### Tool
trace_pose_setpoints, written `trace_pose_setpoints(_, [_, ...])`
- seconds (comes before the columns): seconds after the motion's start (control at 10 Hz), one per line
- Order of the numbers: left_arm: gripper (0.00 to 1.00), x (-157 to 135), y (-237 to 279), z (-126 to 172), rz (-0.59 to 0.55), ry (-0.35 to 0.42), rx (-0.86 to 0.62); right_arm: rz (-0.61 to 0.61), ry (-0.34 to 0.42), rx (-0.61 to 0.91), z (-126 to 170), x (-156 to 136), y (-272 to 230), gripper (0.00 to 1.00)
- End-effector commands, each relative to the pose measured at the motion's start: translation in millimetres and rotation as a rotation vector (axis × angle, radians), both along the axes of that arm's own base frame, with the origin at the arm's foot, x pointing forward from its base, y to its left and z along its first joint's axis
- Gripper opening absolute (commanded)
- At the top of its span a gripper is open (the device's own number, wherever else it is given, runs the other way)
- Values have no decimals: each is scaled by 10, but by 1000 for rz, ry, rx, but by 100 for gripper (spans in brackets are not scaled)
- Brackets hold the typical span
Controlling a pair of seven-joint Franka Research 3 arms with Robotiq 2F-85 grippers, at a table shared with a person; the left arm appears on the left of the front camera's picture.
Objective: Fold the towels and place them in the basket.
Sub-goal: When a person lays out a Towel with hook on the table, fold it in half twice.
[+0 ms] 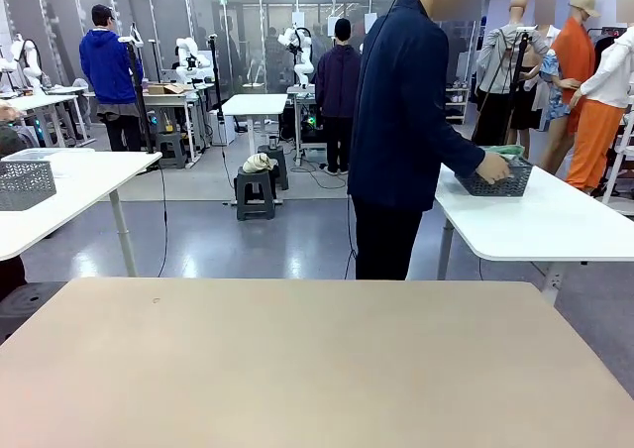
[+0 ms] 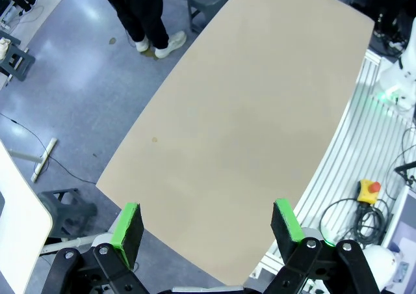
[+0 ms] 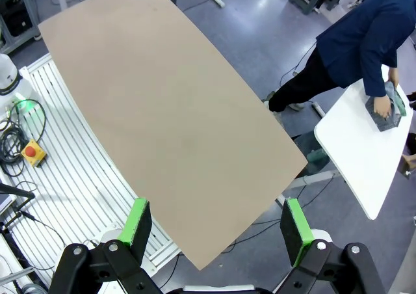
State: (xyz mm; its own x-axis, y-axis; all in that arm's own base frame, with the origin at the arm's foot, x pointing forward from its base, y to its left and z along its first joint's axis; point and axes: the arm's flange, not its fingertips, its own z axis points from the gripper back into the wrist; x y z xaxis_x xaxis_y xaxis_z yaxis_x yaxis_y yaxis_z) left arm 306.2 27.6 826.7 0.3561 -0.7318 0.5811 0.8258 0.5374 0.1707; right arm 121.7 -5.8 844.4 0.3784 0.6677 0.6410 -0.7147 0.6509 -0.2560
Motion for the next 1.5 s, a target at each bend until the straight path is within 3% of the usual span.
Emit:
trace_pose_setpoints(0.0, [100, -9, -13, 7, -16, -3, -6, 8, -9, 5, 15, -52, -8, 100])
trace_pose_setpoints(1.4, [100, -9, -13, 7, -16, -3, -6, 8, -9, 5, 15, -52, -8, 100])
